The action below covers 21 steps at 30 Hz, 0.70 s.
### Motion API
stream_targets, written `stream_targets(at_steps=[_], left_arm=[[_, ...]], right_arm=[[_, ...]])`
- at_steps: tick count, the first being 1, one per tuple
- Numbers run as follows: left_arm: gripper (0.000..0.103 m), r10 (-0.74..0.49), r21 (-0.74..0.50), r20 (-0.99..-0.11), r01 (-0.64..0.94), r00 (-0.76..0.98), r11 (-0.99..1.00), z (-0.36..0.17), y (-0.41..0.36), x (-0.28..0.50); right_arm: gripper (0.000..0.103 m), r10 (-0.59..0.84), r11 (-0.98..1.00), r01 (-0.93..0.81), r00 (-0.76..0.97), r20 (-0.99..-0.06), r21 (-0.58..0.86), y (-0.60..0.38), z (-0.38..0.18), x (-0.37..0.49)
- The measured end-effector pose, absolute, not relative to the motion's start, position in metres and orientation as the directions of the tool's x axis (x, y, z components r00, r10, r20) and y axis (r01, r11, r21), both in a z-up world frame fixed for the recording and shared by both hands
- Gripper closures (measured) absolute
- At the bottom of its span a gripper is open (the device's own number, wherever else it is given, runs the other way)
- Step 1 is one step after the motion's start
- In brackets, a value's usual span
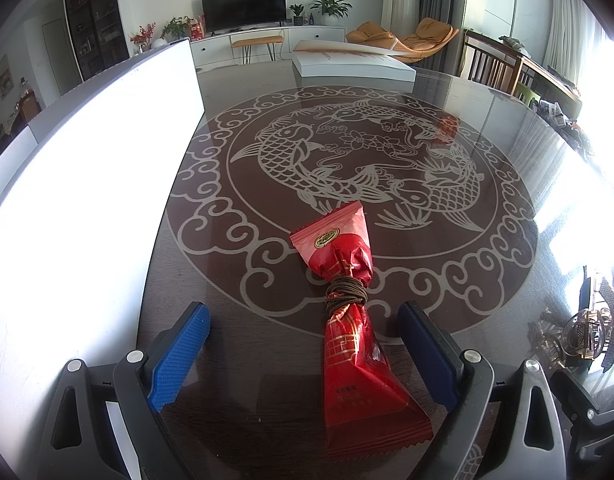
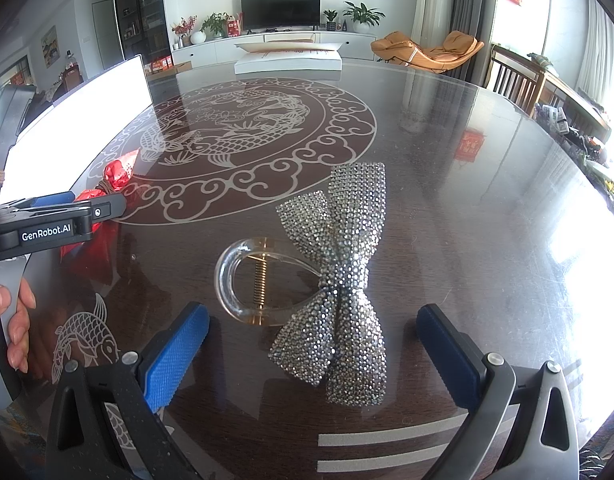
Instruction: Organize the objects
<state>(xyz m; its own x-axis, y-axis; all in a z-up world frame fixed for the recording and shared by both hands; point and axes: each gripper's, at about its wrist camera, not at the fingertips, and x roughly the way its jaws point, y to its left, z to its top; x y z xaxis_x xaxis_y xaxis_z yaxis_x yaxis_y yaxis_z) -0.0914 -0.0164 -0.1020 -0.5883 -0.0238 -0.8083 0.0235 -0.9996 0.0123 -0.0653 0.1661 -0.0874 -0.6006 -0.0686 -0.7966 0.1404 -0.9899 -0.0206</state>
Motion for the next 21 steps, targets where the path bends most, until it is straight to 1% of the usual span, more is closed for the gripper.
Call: stream_targets(at_steps=[17,18,21], left_arm=[[0.007,-0.018,0.005,-0.813,0.023,-0.583,-1.0,-0.102,-0.017,-0.092],[0.0,0.025,-0.017,-0.826,-0.02,-0.563,-1.0,-0.103,-0.014,-0.093],[0.0,0.053,-0.009,-0.86,-0.089,-0.507,-0.996,-0.101,-0.004,-0.091]], right_arm=[[0.0,-0.068,-0.99,0.139,-0.602,-0.796,-0.02,0.166,-0.088,-0.066],[0.0,-0.068,-0.99,0.139,-0.602,-0.796,-0.02,0.166,-0.088,-0.066],[0.0,-0.068,-0.99,0.139,-0.602,-0.795,-0.021,0.166,-0.088,-0.066]])
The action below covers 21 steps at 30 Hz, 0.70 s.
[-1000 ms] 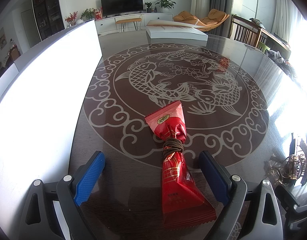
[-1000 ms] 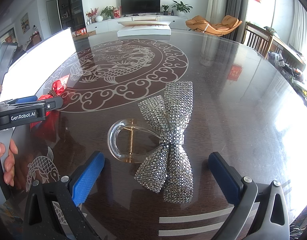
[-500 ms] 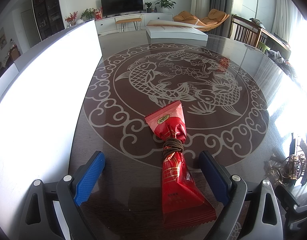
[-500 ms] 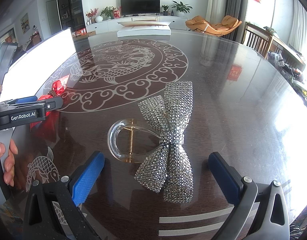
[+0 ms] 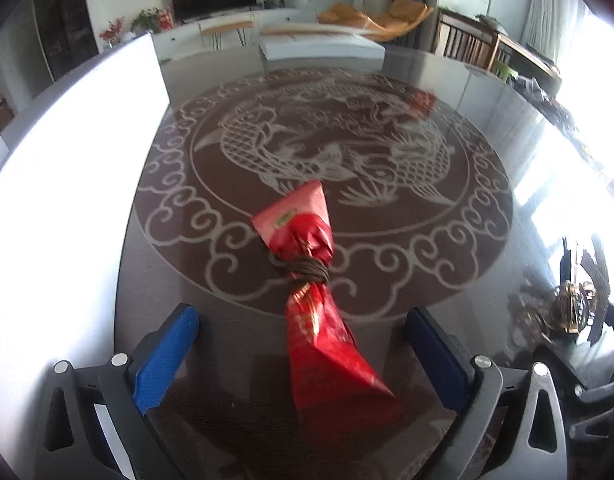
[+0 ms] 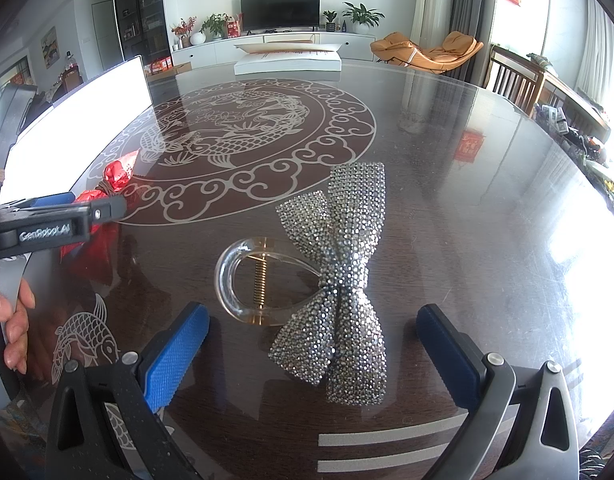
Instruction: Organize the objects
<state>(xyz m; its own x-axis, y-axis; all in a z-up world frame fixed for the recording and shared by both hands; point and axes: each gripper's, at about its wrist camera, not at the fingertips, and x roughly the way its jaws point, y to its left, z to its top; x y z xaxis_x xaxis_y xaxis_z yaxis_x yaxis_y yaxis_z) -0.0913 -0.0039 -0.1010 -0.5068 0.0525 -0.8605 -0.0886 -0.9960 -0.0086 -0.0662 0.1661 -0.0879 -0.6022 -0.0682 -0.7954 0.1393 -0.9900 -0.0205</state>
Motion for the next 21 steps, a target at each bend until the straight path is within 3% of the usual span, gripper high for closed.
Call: stream_targets(at_steps=[6,11,12,13,14,15,16,21], left_arm=[[0.0,0.07,-0.01,-0.907,-0.145,-0.416,-0.989,-0.096,0.01,-0.095],[0.0,0.137,-0.102,-0.904,-0.109,-0.404,-0.989,-0.089,-0.004,-0.109],[0.006,0.134,-0.094,-0.898,-0.116,-0.419,-0.989,-0.088,-0.004,-0.11],[0.028,0.108,-0.058,-0.891,-0.126,-0.441,-0.99,-0.086,-0.004,-0.109],[0.041,0.07,-0.004,-0.882,-0.142,-0.465,-0.99,-0.085,0.0,-0.109],[0.068,0.094,-0.01,-0.869,-0.173,-0.486,-0.985,-0.082,0.0,-0.107],[0.084,0.097,-0.014,-0.867,-0.17,-0.489,-0.985,-0.081,0.0,-0.107],[0.085,0.195,-0.113,-0.853,-0.195,-0.484,-0.974,-0.079,0.0,-0.089]], right_arm=[[0.0,-0.068,-0.99,0.139,-0.602,-0.795,-0.02,0.166,-0.088,-0.066],[0.0,-0.068,-0.99,0.139,-0.603,-0.795,-0.02,0.166,-0.088,-0.066],[0.0,-0.068,-0.99,0.139,-0.603,-0.795,-0.02,0.166,-0.088,-0.066],[0.0,-0.068,-0.99,0.139,-0.603,-0.795,-0.02,0.166,-0.088,-0.066],[0.0,-0.068,-0.99,0.139,-0.603,-0.795,-0.021,0.166,-0.089,-0.066],[0.0,-0.068,-0.99,0.139,-0.602,-0.795,-0.02,0.166,-0.089,-0.066],[0.0,-0.069,-0.99,0.14,-0.601,-0.796,-0.02,0.166,-0.088,-0.066],[0.0,-0.082,-0.986,0.164,-0.576,-0.813,-0.016,0.166,-0.087,-0.073]])
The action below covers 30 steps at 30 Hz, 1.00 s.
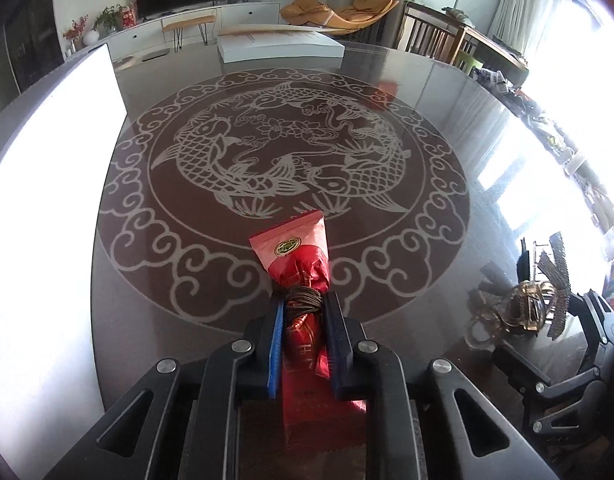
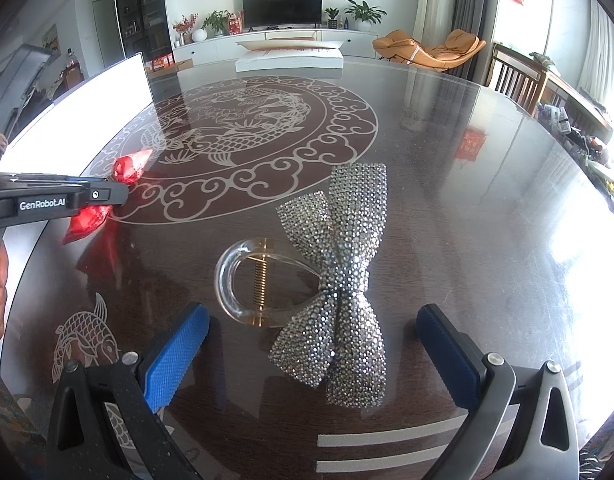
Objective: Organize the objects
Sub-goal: 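Close the left tool on the red candy while the right tool closes on the bow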
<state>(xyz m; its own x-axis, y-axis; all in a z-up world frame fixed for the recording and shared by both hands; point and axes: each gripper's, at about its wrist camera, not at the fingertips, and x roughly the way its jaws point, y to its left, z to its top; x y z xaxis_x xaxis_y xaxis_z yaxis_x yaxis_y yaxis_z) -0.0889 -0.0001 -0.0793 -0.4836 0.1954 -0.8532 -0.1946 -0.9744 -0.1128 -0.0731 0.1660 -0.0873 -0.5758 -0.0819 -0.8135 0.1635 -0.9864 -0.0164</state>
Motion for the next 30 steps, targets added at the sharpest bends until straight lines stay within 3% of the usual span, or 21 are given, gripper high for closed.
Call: stream_targets(at_steps=[9,14,17,19,22,26,30], left_arm=[[0.084,0.185,-0.103,-0.855,-0.192,-0.484,-0.976,-0.085,0.004,-0.063],[0.081,0.166,-0.07,-0.864,-0.212,-0.476,-0.975,-0.084,0.009,-0.064],[0.065,0.173,-0.072,-0.867,-0.228,-0.466,-0.971,-0.084,0.014,-0.064],[0.045,0.156,-0.046,-0.873,-0.239,-0.463,-0.97,-0.086,0.02,-0.063],[0.034,0.122,0.002,-0.878,-0.258,-0.464,-0.966,-0.089,0.028,-0.063],[0.027,0.115,-0.002,-0.885,-0.244,-0.451,-0.97,-0.09,0.028,-0.065],[0.0,0.089,0.0,-0.905,-0.209,-0.417,-0.978,-0.096,0.023,-0.07]], right_arm=[[0.0,-0.093,-0.993,0.117,-0.534,-0.841,0.035,0.184,-0.085,-0.085],[0.0,-0.058,-0.991,0.134,-0.536,-0.843,-0.017,0.173,-0.089,-0.09],[0.0,-0.061,-0.991,0.135,-0.536,-0.842,-0.014,0.174,-0.09,-0.091],[0.0,-0.061,-0.991,0.133,-0.538,-0.841,-0.014,0.174,-0.091,-0.09],[0.0,-0.059,-0.991,0.13,-0.541,-0.839,-0.014,0.174,-0.091,-0.088],[0.0,-0.056,-0.992,0.127,-0.53,-0.846,-0.014,0.174,-0.091,-0.087],[0.0,-0.052,-0.993,0.119,-0.524,-0.85,-0.013,0.174,-0.091,-0.084]])
